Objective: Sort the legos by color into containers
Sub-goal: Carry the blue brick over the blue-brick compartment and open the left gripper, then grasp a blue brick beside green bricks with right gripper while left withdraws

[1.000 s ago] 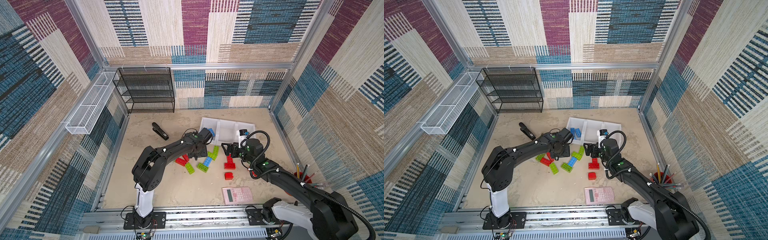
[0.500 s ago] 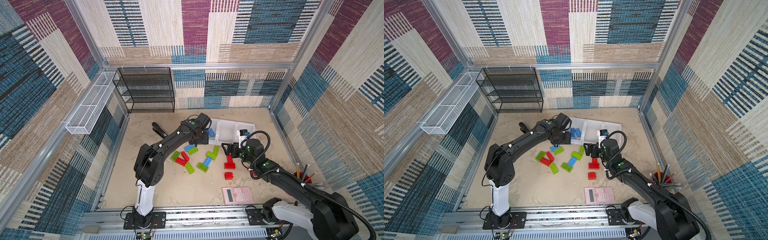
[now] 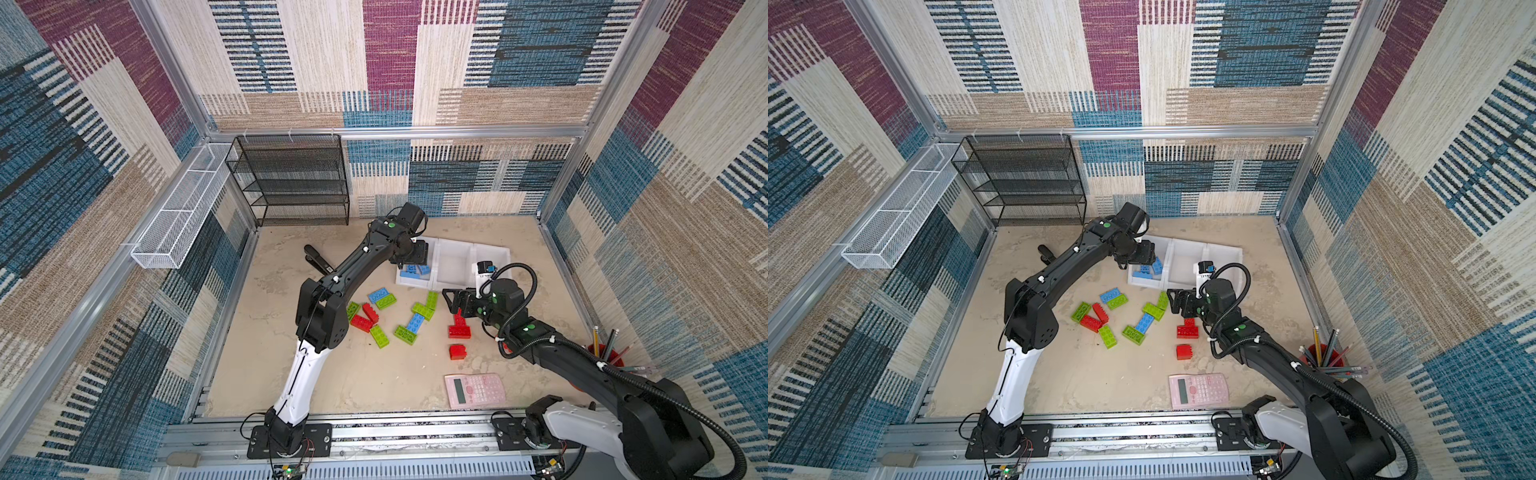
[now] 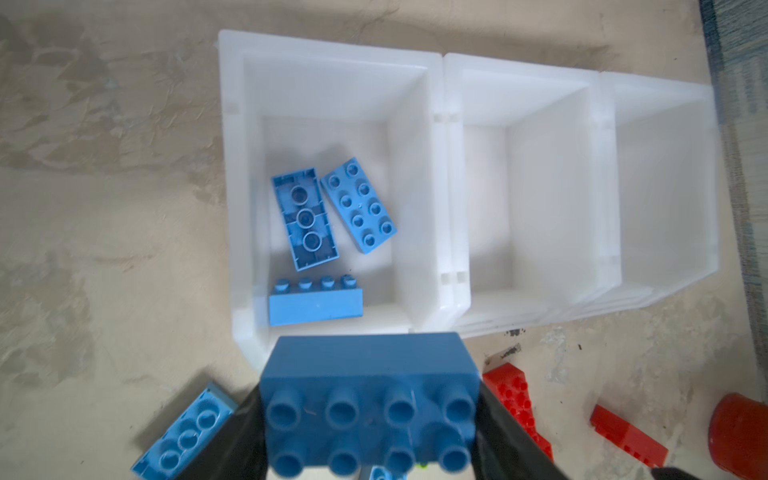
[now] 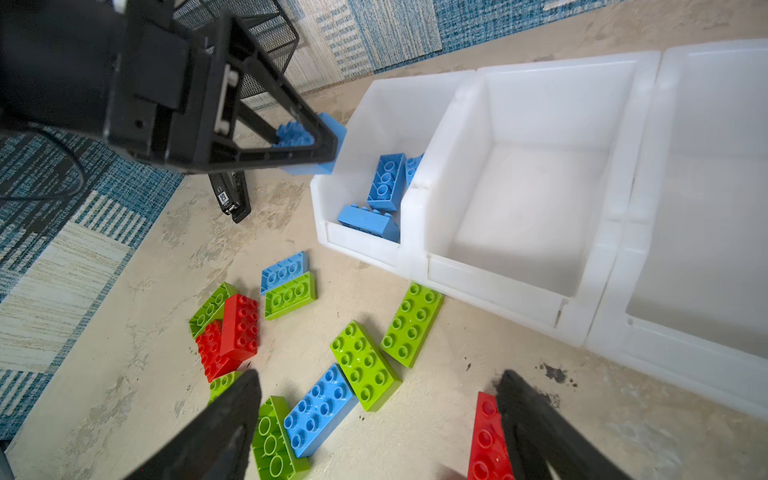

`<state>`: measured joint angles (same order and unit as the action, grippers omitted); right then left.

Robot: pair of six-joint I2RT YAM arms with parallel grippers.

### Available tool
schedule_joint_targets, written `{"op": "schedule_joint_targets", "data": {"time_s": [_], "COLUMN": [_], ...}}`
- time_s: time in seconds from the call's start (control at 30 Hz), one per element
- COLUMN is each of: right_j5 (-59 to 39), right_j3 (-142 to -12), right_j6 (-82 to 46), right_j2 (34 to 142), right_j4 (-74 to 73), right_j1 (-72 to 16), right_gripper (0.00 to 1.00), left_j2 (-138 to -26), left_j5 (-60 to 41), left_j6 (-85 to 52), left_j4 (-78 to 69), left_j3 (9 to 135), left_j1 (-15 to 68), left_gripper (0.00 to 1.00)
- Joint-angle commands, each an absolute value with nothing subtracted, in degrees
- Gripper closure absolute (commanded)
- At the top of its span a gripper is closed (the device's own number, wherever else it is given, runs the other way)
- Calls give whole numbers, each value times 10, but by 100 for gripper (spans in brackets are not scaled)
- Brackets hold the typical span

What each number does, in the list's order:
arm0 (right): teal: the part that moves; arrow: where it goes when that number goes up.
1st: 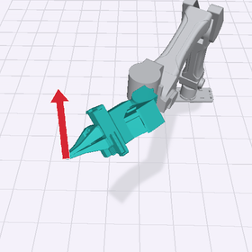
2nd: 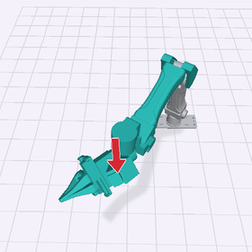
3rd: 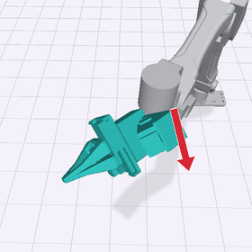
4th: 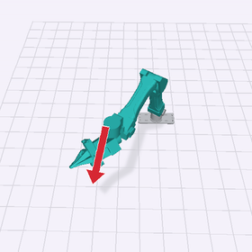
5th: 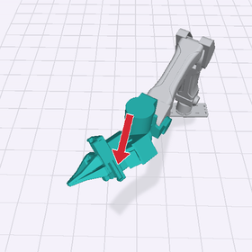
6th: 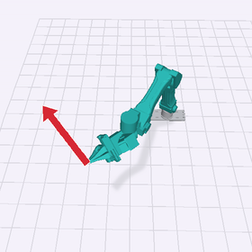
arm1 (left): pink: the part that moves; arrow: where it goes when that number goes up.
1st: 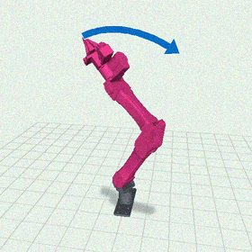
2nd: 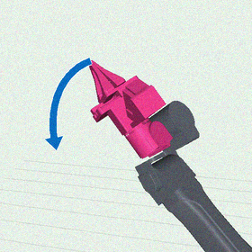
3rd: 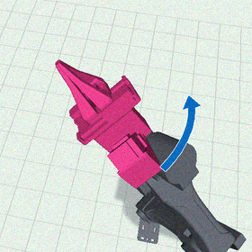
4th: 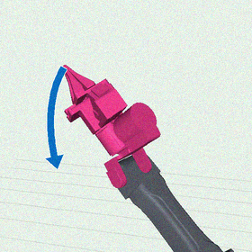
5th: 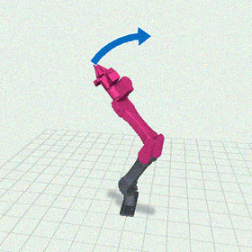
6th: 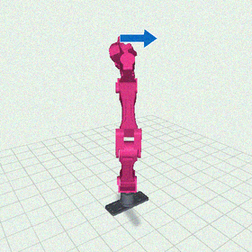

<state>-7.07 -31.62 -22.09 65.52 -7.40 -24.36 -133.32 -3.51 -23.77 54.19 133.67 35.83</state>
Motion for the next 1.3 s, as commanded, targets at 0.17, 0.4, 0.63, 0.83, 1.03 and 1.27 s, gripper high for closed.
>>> {"op": "schedule_joint_targets", "data": {"time_s": [0.17, 0.4, 0.63, 0.83, 1.03, 1.27], "right_j5": [-62, -60, -57, -62, -73, -82], "right_j3": [-315, -313, -313, -325, -342, -324], "right_j6": [-219, -213, -208, -207, -232, -293], "right_j2": [660, 660, 662, 677, 722, 740], "right_j4": [-98, -103, -101, -86, -65, -76], "right_j1": [-243, -243, -243, -259, -308, -351], "right_gripper": [10, 11, 11, 15, 15, 16], "left_j2": [-1412, -1422, -1409, -1342, -1176, -936], "left_j5": [-82, -96, -89, -76, -18, 47], "left_j6": [-208, -207, -203, -196, -199, -204], "left_j4": [576, 552, 552, 567, 524, 435], "left_j3": [1456, 1452, 1455, 1406, 1213, 936], "left_j1": [343, 339, 339, 339, 339, 338], "left_gripper": [36, 24, 12, 12, 12, 12]}}
